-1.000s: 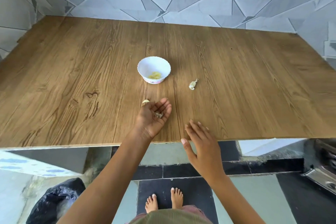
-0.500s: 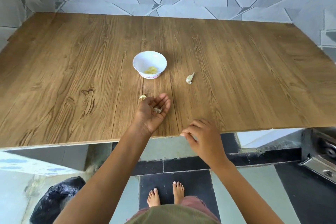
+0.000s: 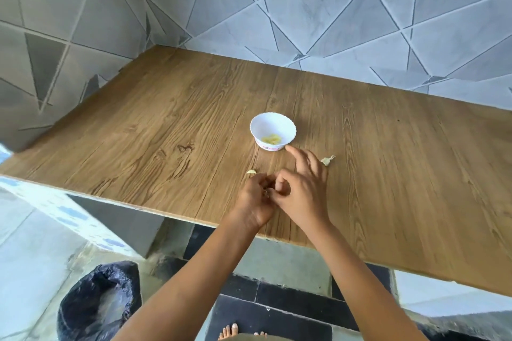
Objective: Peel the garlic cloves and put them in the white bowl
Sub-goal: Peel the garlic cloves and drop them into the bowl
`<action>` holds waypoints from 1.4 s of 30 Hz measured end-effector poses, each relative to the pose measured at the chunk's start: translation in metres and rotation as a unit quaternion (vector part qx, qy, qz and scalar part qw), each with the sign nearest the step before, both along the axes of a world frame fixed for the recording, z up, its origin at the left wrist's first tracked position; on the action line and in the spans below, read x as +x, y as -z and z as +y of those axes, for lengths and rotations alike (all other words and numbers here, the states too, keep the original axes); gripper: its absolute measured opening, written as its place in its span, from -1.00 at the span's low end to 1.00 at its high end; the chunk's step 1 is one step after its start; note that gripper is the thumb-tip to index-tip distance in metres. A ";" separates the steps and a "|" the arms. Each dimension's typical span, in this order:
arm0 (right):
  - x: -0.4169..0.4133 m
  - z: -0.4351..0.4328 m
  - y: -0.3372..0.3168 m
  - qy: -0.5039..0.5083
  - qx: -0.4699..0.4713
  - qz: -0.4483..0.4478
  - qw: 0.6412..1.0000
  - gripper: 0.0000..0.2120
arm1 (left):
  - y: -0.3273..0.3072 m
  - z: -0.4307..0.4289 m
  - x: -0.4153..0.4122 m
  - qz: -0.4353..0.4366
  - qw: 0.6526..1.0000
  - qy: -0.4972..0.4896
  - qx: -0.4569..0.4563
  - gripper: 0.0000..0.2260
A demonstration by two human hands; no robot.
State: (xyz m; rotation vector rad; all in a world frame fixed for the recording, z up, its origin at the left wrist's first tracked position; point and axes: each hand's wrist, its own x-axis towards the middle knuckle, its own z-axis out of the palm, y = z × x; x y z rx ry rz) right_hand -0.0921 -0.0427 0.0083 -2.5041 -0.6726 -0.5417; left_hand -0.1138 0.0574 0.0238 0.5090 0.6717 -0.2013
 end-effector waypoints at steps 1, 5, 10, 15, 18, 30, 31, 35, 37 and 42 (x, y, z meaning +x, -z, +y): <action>0.002 -0.001 0.001 -0.003 0.004 0.009 1.000 -0.71 | -0.002 -0.001 0.000 0.001 1.000 -0.007 0.003 -0.69; 0.011 -0.011 0.004 -0.058 0.035 0.045 0.997 -0.84 | -0.011 -0.009 0.000 -0.007 0.999 -0.032 -0.016 -0.69; 0.014 -0.022 -0.001 -0.093 0.080 0.055 0.991 -0.87 | -0.011 -0.017 0.001 -0.009 0.999 -0.045 -0.018 -0.69; 0.008 -0.021 0.001 -0.101 0.271 0.151 0.945 -0.81 | -0.005 -0.013 0.000 -0.014 0.997 -0.062 -0.045 -0.65; 0.001 -0.010 0.003 -0.120 0.310 0.220 0.917 -0.82 | -0.008 0.003 -0.011 -0.020 0.993 -0.100 -0.062 -0.65; -0.089 0.176 0.025 -0.362 0.236 0.330 0.839 -0.81 | 0.013 0.167 -0.167 -0.005 0.910 -0.415 0.002 -0.73; -0.099 0.192 0.029 -0.374 0.221 0.334 0.836 -0.81 | 0.017 0.180 -0.180 -0.001 0.902 -0.431 0.007 -0.74; -0.142 0.272 0.066 -0.391 0.170 0.397 0.813 -0.80 | 0.053 0.252 -0.231 0.027 0.879 -0.476 0.008 -0.76; -0.161 0.311 0.091 -0.377 0.143 0.425 0.811 -0.82 | 0.079 0.294 -0.251 0.054 0.876 -0.479 -0.001 -0.75; -0.191 0.401 0.176 -0.309 0.089 0.499 0.804 -0.80 | 0.172 0.389 -0.281 0.173 0.875 -0.453 0.006 -0.80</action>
